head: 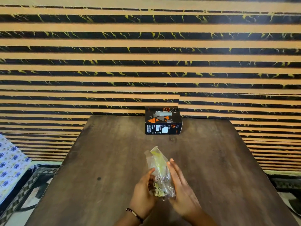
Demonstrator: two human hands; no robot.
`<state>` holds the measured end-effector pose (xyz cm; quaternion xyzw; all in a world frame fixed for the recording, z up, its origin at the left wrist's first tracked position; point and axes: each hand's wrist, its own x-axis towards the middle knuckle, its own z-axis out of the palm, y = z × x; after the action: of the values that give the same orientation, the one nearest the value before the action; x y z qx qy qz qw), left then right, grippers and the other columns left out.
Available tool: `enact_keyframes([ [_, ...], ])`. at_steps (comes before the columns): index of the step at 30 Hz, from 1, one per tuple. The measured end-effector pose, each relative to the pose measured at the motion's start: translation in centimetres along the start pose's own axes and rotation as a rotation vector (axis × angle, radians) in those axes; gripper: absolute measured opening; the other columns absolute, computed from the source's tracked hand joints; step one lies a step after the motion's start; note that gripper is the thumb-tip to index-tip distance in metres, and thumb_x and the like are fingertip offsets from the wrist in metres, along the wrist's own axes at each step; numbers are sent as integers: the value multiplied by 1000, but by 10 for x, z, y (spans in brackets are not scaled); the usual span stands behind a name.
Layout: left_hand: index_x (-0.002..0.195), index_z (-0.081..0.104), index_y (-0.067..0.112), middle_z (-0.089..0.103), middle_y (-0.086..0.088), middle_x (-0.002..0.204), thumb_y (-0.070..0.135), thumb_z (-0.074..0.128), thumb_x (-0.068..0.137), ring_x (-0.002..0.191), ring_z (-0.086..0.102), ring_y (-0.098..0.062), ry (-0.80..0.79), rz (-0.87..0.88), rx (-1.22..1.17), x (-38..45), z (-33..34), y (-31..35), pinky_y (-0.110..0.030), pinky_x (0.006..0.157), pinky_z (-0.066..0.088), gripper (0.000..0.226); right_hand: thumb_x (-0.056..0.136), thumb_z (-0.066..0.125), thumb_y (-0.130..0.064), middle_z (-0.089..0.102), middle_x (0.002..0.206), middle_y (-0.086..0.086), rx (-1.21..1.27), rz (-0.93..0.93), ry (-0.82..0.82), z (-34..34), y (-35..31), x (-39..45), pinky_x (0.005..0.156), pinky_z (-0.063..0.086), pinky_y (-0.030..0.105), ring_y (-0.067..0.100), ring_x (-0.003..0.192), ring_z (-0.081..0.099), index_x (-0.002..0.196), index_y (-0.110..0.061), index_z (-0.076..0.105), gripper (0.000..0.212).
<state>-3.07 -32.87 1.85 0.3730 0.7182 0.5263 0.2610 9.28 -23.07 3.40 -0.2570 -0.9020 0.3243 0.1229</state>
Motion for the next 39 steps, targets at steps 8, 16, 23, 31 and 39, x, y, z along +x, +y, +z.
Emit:
enact_keyframes([
  [8, 109, 51, 43, 49, 18, 101, 10, 78, 61, 95, 52, 5, 112, 274, 218, -1, -4, 0, -5, 77, 41, 64, 55, 53, 3, 60, 112, -11, -56, -178, 128, 7, 8, 3, 101, 36, 19, 8, 112, 48, 111, -32, 51, 66],
  [16, 124, 39, 42, 29, 35, 132, 13, 72, 70, 120, 39, 13, -35, 307, 281, 6, -9, 1, 0, 92, 32, 69, 61, 46, 7, 54, 112, -17, 57, -106, 145, 12, 0, 6, 96, 35, 8, 4, 108, 52, 103, -42, 45, 64],
  [23, 88, 56, 32, 52, 40, 100, -3, 71, 62, 89, 52, 17, -26, 318, 284, 5, -12, 7, 0, 74, 38, 46, 65, 50, 1, 32, 141, -18, 36, -70, 161, 5, -9, 4, 102, 28, 5, -2, 125, 37, 128, -38, 36, 75],
  [31, 125, 31, 46, 33, 30, 127, 13, 75, 64, 113, 50, -2, -1, 294, 217, -2, -2, 22, -19, 91, 45, 82, 48, 50, 10, 65, 100, -6, 12, 10, 389, -5, -13, -11, 90, 33, -2, 1, 99, 54, 95, -27, 59, 60],
  [39, 137, 23, 30, 46, 3, 133, 57, 66, 57, 122, 49, -7, -273, 238, 178, -3, 32, 41, -17, 102, 37, 95, 47, 59, 15, 68, 97, -1, -58, 129, 494, -30, -5, -57, 87, 33, -4, 4, 94, 55, 94, -26, 59, 63],
])
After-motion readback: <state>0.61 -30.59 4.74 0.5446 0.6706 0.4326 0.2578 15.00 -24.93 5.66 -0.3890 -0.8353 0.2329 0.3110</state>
